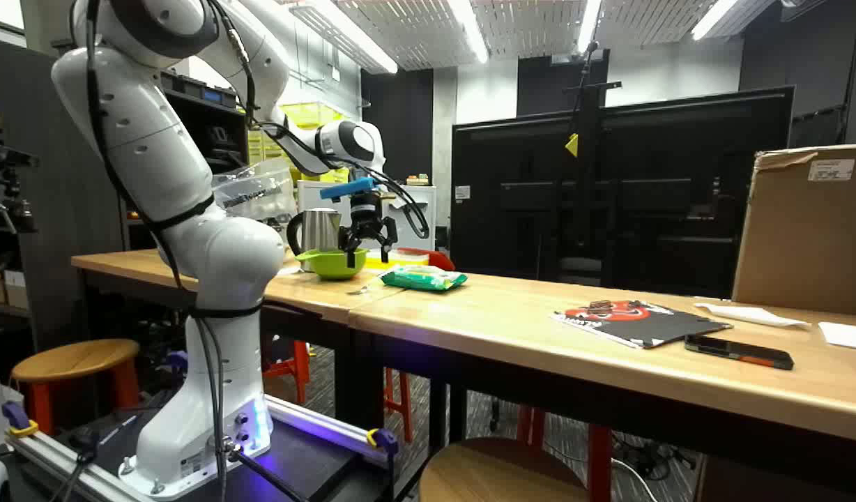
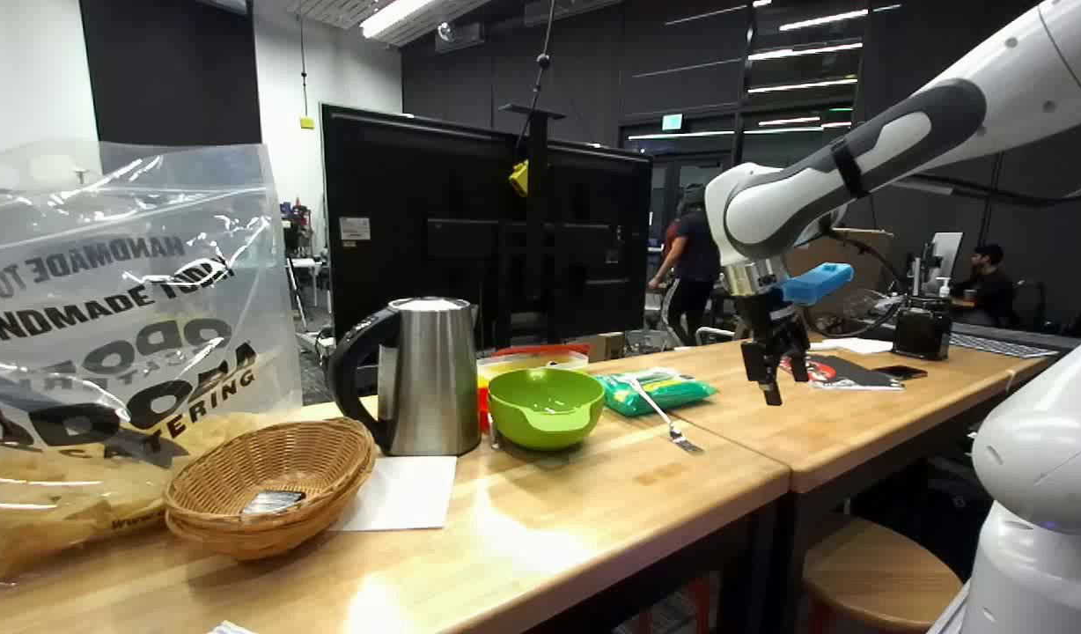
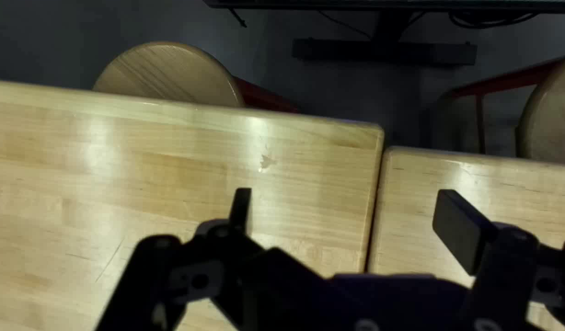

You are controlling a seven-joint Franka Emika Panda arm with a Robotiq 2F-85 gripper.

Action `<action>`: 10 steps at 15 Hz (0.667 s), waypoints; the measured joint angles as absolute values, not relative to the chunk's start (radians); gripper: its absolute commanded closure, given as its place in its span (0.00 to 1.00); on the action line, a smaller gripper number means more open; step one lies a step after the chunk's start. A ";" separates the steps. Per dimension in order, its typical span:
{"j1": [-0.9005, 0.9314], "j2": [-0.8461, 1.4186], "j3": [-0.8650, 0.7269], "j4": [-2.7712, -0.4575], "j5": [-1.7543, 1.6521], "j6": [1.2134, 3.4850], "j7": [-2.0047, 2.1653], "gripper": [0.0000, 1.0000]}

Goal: Put the silver fork inside the green bowl

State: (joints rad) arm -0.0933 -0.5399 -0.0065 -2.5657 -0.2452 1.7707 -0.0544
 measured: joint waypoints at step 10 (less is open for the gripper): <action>-0.034 -0.518 0.028 -2.564 -0.246 1.825 -0.031 0.00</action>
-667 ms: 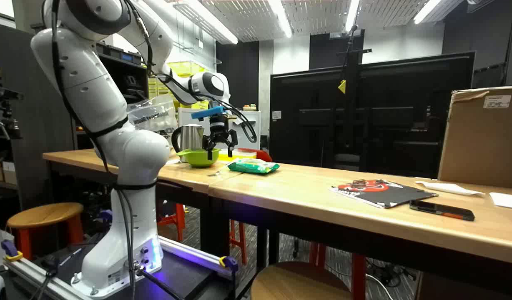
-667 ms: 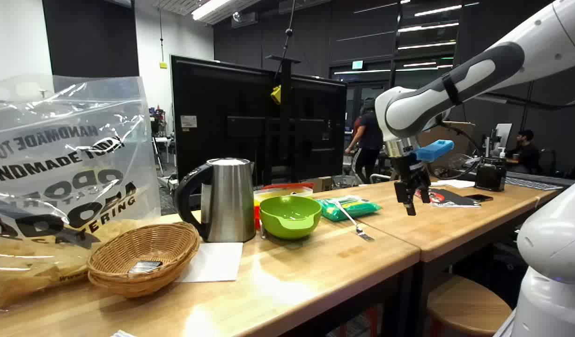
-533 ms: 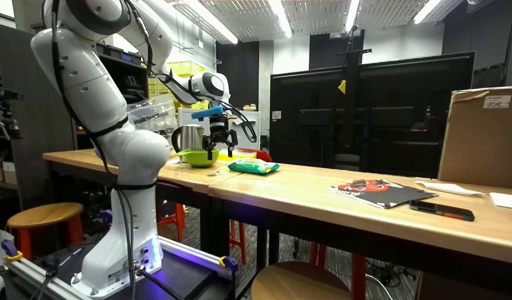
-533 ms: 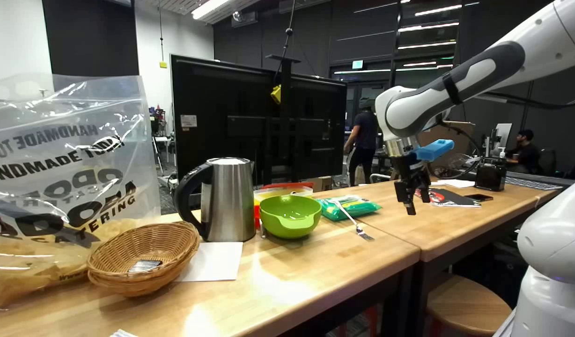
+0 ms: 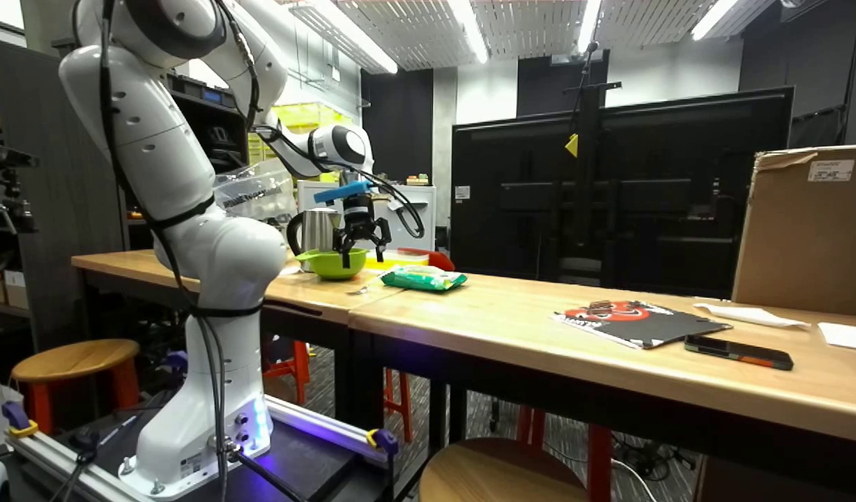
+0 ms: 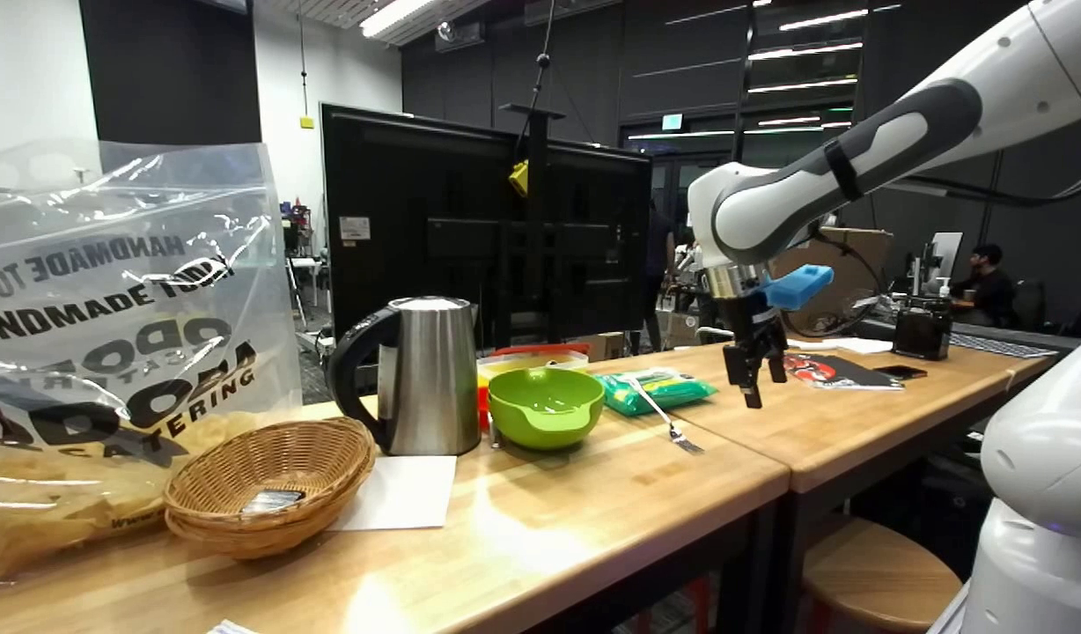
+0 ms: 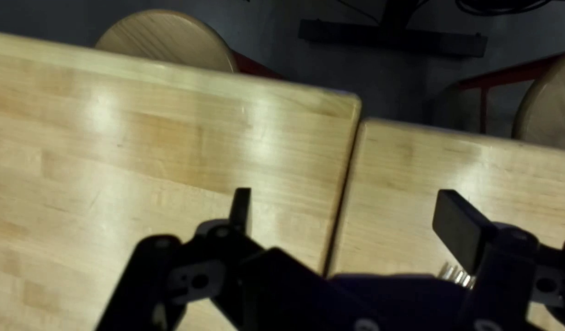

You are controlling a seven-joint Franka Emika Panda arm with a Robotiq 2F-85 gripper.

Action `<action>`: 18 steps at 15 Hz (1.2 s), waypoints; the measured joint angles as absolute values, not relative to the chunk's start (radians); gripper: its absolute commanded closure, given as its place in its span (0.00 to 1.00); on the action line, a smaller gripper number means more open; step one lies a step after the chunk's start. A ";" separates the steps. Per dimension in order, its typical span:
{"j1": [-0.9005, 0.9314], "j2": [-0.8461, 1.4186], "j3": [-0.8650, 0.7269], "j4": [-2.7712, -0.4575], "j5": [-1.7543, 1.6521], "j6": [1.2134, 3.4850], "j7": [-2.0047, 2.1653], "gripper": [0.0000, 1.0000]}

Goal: Put the silver fork inside the green bowl

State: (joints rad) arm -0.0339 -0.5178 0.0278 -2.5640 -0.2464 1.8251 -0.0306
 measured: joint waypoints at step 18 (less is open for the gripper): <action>0.057 -0.199 0.313 -2.306 -0.437 2.076 0.841 0.00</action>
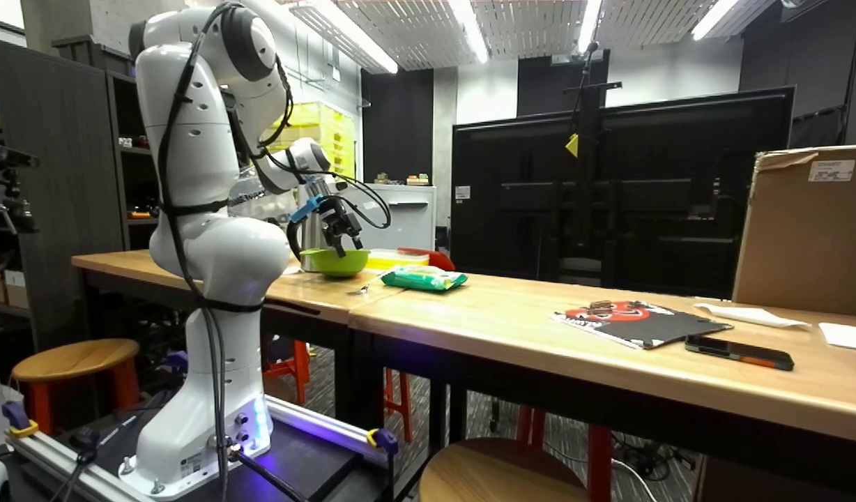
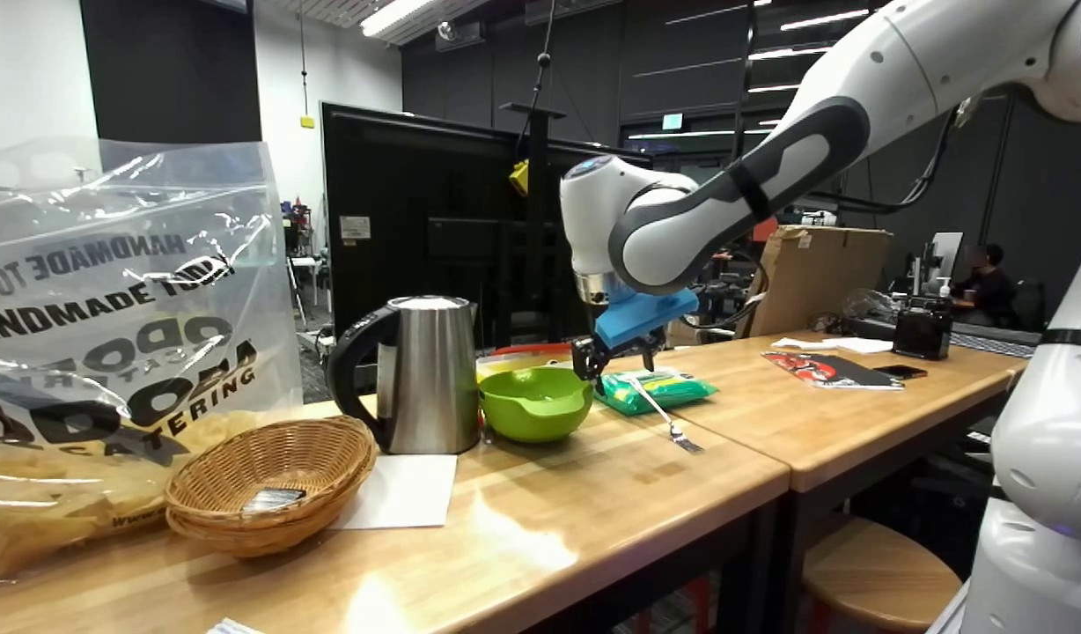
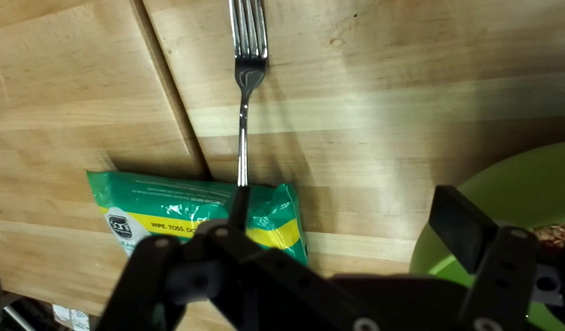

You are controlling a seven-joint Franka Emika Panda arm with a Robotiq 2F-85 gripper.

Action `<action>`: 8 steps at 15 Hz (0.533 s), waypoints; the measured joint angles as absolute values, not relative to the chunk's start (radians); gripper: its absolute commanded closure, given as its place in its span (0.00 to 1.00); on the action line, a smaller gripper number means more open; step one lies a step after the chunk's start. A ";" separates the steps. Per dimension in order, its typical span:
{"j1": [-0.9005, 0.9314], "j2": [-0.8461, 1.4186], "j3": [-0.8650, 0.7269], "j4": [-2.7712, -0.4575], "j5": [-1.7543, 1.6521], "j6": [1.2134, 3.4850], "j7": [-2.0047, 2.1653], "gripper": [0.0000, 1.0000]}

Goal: Put the silver fork inside the green bowl

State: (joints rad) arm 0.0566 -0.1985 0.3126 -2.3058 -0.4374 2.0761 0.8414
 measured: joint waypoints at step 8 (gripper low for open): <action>0.079 -0.207 0.294 -2.292 -0.410 1.895 0.889 0.00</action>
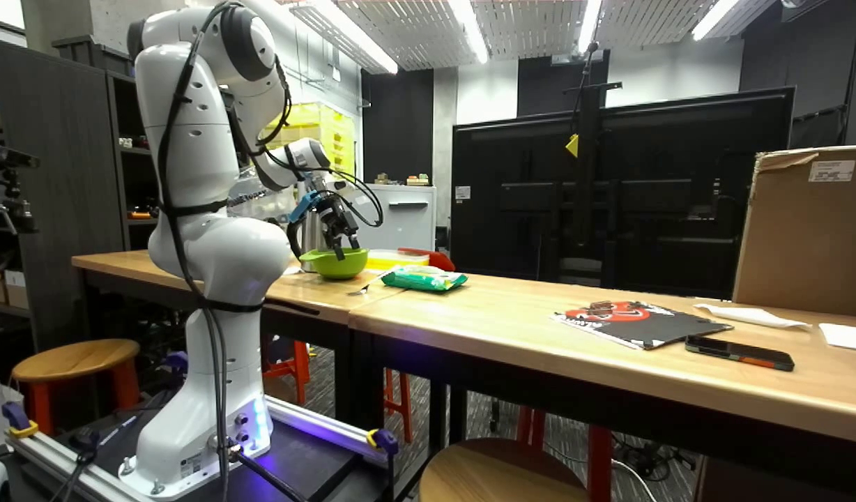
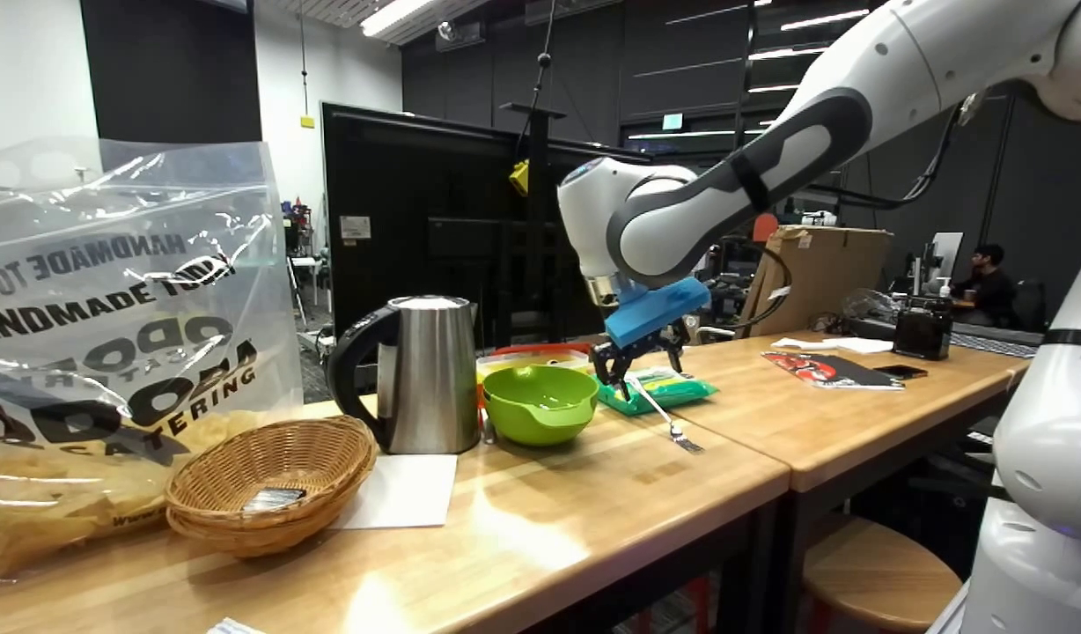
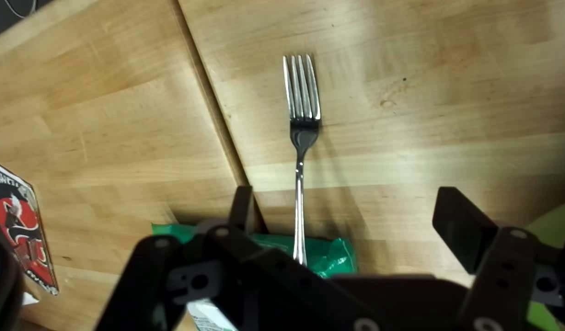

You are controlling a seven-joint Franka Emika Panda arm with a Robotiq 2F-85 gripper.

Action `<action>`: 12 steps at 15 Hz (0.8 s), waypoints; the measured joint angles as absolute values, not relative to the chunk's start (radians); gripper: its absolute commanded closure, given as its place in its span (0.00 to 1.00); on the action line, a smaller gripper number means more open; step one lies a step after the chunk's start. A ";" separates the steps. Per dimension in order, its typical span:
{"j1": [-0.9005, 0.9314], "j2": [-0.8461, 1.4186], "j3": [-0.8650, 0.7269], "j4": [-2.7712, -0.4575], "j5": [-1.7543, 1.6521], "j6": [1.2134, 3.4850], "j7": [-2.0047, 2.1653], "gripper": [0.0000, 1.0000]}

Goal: Put the silver fork inside the green bowl

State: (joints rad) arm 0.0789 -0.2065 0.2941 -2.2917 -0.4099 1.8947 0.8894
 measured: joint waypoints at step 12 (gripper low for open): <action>0.014 -0.412 0.108 -2.585 -0.437 2.331 0.679 0.00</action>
